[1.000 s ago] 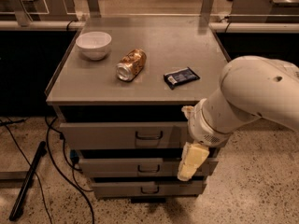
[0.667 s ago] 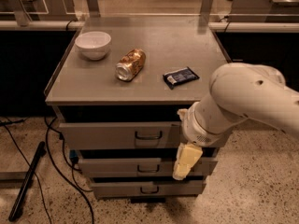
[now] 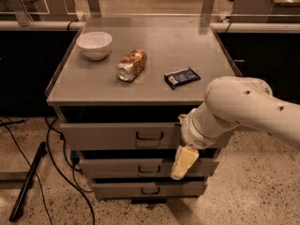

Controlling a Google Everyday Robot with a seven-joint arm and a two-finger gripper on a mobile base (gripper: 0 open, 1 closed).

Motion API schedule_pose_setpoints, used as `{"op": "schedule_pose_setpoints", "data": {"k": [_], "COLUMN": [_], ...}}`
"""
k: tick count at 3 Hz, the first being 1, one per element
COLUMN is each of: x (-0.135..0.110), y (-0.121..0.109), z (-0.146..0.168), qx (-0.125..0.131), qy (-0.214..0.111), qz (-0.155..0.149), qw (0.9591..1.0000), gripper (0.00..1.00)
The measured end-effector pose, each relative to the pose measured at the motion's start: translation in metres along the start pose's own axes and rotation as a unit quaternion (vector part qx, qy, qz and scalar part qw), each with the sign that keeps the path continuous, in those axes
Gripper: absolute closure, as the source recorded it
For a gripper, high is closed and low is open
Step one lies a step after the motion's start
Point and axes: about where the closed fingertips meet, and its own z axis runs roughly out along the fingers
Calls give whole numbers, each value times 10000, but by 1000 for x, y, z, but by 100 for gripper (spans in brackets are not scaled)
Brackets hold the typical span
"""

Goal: Open top drawer

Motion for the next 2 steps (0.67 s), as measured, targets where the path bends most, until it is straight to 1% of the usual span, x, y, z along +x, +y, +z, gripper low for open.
{"op": "schedule_pose_setpoints", "data": {"k": [1,2], "x": [18,34], "y": [-8,-23], "z": [11,28], "qx": [253,535], "qy": [91,145], "qz": [87,147], "qw": [9996,9984], "gripper": [0,0]}}
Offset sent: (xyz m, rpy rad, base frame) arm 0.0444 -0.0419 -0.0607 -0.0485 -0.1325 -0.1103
